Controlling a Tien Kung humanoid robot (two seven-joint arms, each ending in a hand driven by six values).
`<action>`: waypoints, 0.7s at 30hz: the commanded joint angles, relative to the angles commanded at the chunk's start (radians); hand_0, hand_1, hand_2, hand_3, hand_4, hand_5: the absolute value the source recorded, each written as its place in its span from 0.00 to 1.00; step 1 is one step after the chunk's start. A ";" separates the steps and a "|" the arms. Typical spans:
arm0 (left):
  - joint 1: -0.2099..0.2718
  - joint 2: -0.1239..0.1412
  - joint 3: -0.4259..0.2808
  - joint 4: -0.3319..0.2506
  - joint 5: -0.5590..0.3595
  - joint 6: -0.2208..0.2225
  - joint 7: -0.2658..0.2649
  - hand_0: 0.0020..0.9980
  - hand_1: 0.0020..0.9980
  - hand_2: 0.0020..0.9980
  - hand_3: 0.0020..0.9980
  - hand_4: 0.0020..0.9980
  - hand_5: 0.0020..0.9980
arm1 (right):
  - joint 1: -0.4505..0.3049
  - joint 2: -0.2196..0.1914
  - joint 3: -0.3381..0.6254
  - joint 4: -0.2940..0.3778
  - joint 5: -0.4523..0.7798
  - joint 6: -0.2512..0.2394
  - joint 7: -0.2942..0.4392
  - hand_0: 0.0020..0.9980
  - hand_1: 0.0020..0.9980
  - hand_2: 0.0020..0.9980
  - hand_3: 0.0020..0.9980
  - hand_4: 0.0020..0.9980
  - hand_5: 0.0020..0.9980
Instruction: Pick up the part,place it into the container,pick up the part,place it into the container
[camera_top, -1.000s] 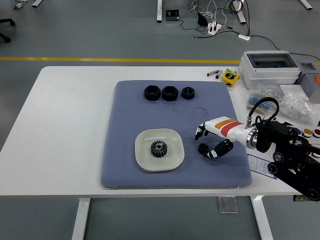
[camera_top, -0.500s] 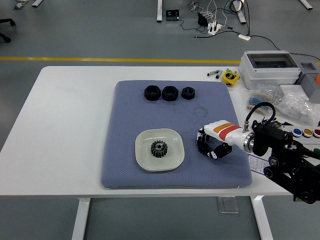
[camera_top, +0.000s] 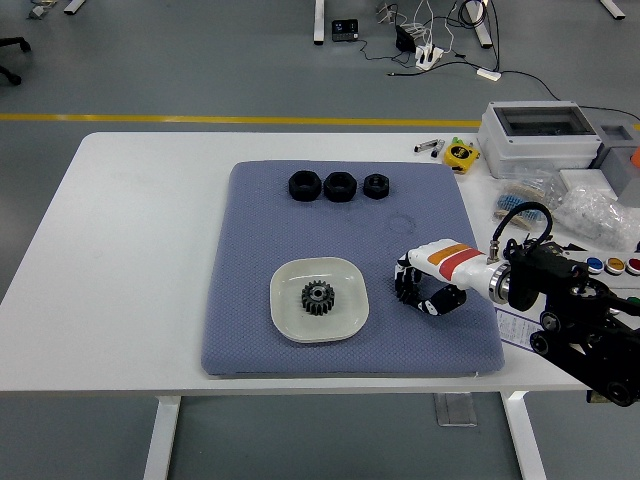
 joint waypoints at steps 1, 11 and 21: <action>0.000 0.000 -0.001 0.000 0.001 0.000 0.000 0.71 0.62 0.65 0.57 0.62 0.70 | 0.000 0.000 0.000 0.000 -0.003 0.001 -0.001 0.45 0.46 0.48 0.46 0.63 0.00; -0.003 0.000 0.004 0.000 -0.005 -0.001 0.000 0.71 0.62 0.65 0.57 0.62 0.70 | 0.003 -0.009 0.020 0.022 -0.009 -0.009 0.003 0.40 0.42 0.46 0.44 0.66 0.00; -0.005 0.002 0.001 0.000 -0.004 -0.002 0.000 0.71 0.62 0.65 0.57 0.62 0.70 | 0.023 0.016 0.071 0.126 -0.033 -0.043 -0.033 0.42 0.43 0.47 0.44 0.68 0.00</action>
